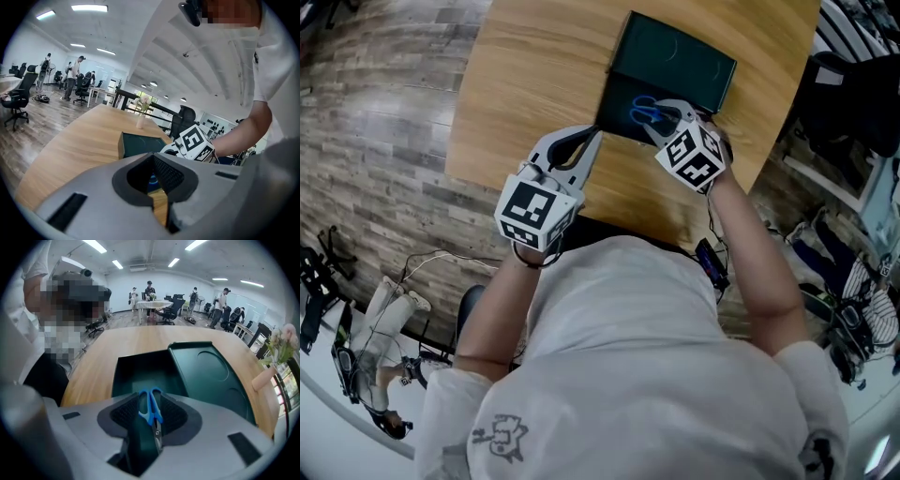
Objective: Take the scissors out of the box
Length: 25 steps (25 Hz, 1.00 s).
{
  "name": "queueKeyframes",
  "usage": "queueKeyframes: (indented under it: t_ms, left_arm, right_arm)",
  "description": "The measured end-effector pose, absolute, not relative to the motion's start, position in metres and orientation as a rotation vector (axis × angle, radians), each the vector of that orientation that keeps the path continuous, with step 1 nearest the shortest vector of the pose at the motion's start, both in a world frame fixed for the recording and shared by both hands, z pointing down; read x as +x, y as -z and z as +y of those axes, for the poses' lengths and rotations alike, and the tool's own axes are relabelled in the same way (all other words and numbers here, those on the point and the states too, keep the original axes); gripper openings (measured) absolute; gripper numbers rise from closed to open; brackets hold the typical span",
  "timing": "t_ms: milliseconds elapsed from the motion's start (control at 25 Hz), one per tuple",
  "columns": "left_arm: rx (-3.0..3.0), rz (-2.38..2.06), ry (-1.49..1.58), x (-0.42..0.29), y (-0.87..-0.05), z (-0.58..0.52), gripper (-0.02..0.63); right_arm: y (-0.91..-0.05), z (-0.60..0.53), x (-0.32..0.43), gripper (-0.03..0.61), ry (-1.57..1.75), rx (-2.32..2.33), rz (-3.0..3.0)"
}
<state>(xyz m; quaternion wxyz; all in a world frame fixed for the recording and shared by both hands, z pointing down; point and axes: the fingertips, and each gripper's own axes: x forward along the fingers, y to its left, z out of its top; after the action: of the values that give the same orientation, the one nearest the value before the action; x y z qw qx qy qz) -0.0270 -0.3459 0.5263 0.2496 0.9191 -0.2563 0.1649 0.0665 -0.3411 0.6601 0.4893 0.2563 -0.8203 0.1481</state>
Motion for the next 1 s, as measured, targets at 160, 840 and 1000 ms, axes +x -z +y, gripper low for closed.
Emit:
queueKeyframes:
  t_ms: [160,840,1000]
  left_arm:
    - [2.486,-0.691,-0.465,-0.027,-0.537,-0.353,0.005]
    - [2.425,-0.678,-0.466,-0.032,-0.554,-0.362,0.005]
    - [2.430,-0.681,-0.464,-0.031,-0.552,-0.359,0.005]
  right_arm:
    - [-0.680,-0.339,0.066,0.147,-0.345,0.572,-1.936]
    - [-0.707,-0.349,0.065,0.124,-0.366,0.549,-1.902]
    - [-0.707,-0.345,0.063,0.095,-0.350,0.560,-1.915]
